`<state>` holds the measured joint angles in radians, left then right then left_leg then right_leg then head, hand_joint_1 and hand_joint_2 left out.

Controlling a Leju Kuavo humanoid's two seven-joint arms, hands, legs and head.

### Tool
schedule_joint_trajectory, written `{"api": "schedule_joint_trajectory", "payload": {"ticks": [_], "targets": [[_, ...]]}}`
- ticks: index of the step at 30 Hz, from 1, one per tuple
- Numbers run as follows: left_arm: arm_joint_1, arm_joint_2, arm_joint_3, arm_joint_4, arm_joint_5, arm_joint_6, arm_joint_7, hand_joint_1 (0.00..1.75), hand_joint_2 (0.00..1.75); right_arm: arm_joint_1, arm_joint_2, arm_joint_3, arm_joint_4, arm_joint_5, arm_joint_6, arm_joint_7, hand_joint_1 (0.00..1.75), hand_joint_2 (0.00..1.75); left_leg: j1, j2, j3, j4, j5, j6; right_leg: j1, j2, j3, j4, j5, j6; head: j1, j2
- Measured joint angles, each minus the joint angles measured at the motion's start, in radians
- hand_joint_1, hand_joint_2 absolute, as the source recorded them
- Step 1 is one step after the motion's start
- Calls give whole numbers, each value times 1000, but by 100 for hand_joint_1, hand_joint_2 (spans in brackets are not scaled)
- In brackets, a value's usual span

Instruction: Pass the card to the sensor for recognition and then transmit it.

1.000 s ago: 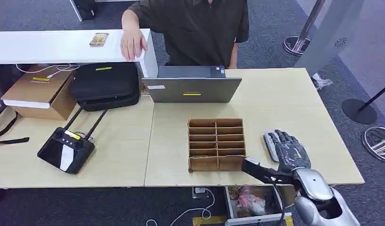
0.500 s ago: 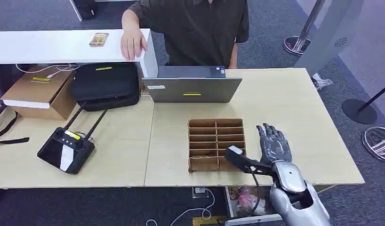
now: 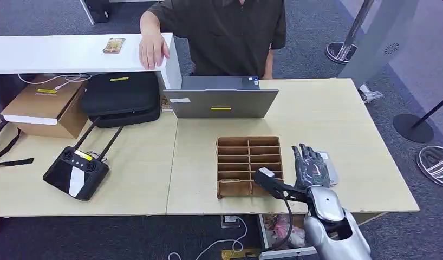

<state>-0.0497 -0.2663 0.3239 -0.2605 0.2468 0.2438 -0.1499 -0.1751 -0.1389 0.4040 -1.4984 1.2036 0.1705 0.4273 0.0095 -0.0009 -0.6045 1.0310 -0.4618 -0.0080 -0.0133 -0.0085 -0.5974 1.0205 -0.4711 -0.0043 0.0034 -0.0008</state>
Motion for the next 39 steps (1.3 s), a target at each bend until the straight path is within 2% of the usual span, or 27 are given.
{"api": "schedule_joint_trajectory", "payload": {"ticks": [8, 14, 18, 22, 27, 30, 32, 34, 39], "targets": [[0, -3, 0, -5, -16, 7, 2, 0, 0, 13, 15, -24, -6, 49, 8, 8, 0, 175, 0, 0, 0, 0, 0, 0, 0, 0, 0, 0, 0, 0, 0, 0], [-1, -5, 0, -9, -34, 8, 4, 0, 0, 21, 46, -33, -18, 53, 14, -33, 0, 175, 0, 1, 0, 0, 0, 0, 0, 1, 0, 0, 0, 0, 0, 0], [1, -5, 0, -9, -34, 8, 4, 0, 0, 22, 50, -45, -28, 88, 10, -3, 0, 175, 0, 0, 1, 0, 0, 0, 0, 0, 0, 0, 0, 0, 0, 0], [4, -6, 4, -9, -34, 6, 0, 0, 0, 56, 21, -110, -112, 129, 1, 13, 0, 175, 0, 0, 0, 0, 0, 0, 0, 0, 0, -1, 0, 0, 0, 0], [6, -6, 24, -9, -34, 6, 0, 0, 0, 132, -23, -202, -217, 127, -3, -12, 0, 175, 0, 0, 0, 0, -1, 1, 0, 0, 0, -1, 0, 0, 0, 0], [6, -8, 30, -9, -31, 8, -3, 0, 0, 153, -42, -210, -261, 127, -16, -32, 0, 175, 0, 1, 0, 0, -1, 1, 0, 1, 0, -1, 0, 0, 0, 0], [6, -10, 38, -10, -28, 12, -13, 0, 0, 145, -49, -210, -287, 136, -73, -35, 0, 175, 0, 1, 0, 0, -1, 1, 0, 1, 0, -1, 0, 0, 0, 0], [6, -13, 47, -12, -28, 17, -16, 0, 0, 127, -52, -210, -311, 138, -100, -35, 0, 175, 0, 1, 0, 0, 0, 0, 0, 1, 0, -1, 0, 0, 0, 0], [5, -14, 55, -14, -32, 15, -18, 0, 0, 123, -80, -209, -347, 125, -73, -27, 0, 175, 0, 1, 0, 0, 0, 0, 0, 0, 0, 0, 0, 0, 0, 0]]}}
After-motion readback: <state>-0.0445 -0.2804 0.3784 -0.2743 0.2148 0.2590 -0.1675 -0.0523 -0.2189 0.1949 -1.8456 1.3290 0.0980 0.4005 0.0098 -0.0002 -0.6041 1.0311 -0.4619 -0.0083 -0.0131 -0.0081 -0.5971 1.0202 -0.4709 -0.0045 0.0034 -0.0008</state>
